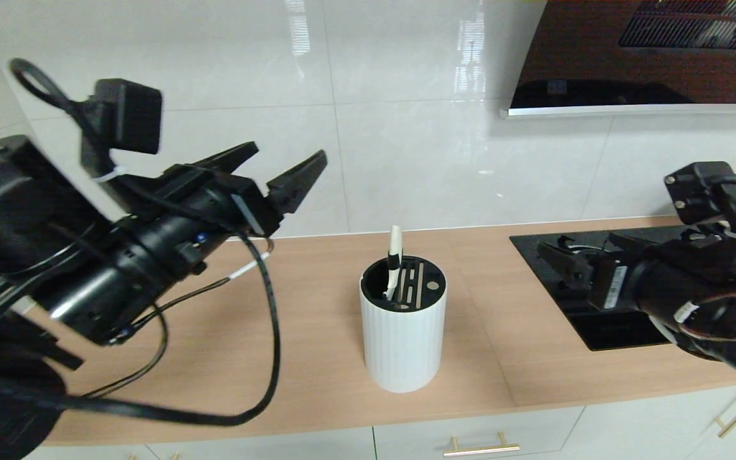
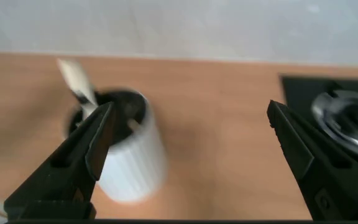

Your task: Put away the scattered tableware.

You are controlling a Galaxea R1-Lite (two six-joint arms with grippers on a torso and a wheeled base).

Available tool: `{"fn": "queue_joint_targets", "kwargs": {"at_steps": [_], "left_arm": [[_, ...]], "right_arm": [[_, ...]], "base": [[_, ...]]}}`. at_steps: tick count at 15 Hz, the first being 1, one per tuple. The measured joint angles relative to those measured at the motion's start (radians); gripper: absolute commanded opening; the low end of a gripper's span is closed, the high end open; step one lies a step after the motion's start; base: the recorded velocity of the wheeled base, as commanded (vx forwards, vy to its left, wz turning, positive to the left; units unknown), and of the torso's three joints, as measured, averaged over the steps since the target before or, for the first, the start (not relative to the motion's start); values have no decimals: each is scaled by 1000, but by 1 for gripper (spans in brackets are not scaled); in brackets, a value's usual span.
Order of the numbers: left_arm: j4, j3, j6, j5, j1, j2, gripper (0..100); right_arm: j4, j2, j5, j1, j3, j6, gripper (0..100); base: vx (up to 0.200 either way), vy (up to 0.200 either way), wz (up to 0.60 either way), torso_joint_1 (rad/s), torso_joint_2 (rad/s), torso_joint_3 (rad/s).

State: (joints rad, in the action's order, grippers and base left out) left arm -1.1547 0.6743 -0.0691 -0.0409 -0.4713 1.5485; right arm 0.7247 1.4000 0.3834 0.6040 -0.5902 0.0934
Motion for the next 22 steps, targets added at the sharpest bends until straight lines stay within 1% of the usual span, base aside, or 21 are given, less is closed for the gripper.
{"fn": "queue_joint_targets", "kwargs": {"at_steps": [1,3,5,6,8,9,11,13,14,15,16,17,18,19,20,22], "left_arm": [[23,-69,-7,12,15,-77,100],[94,-179,-25,32,44,-231,100],[229,-255,-50,41,64,-402,100],[333,-282,-65,44,71,-501,100],[568,-307,-95,46,89,-709,100],[679,-312,-110,44,109,-812,100],[888,-323,-145,20,176,-1022,100],[1043,-337,-181,-25,265,-1206,100],[1089,-345,-191,-42,301,-1274,100],[1127,-360,-200,-43,338,-1334,100],[1130,-373,-204,-18,357,-1374,100],[1129,-390,-204,-2,370,-1403,100],[1126,-403,-198,-1,397,-1428,100],[1129,-414,-191,-17,423,-1460,100],[1135,-426,-185,-31,445,-1490,100],[1132,-467,-178,-6,466,-1526,100]], "right_arm": [[-2,-59,-5,-41,51,-4,100],[-12,-205,-51,-156,134,-12,100],[-54,-373,-143,-282,204,-17,100],[-109,-465,-184,-339,230,-18,100],[-283,-657,-237,-407,258,-21,100],[-376,-739,-254,-424,261,-21,100],[-628,-927,-325,-444,242,-22,100],[-891,-1080,-434,-449,191,-23,100],[-957,-1138,-473,-450,168,-23,100],[-1012,-1191,-496,-452,153,-23,100],[-1024,-1231,-495,-452,147,-23,100],[-1027,-1253,-471,-453,146,-24,100],[-1026,-1272,-420,-455,148,-24,100],[-1026,-1284,-359,-456,150,-23,100],[-1025,-1292,-323,-456,150,-22,100],[-1026,-1301,-289,-466,157,-24,100]], "base": [[0,0,0,0,0,0],[0,0,0,0,0,0],[0,0,0,0,0,0],[0,0,0,0,0,0],[0,0,0,0,0,0],[0,0,0,0,0,0],[0,0,0,0,0,0],[0,0,0,0,0,0],[0,0,0,0,0,0],[0,0,0,0,0,0],[0,0,0,0,0,0],[0,0,0,0,0,0],[0,0,0,0,0,0],[0,0,0,0,0,0],[0,0,0,0,0,0],[0,0,0,0,0,0]]}}
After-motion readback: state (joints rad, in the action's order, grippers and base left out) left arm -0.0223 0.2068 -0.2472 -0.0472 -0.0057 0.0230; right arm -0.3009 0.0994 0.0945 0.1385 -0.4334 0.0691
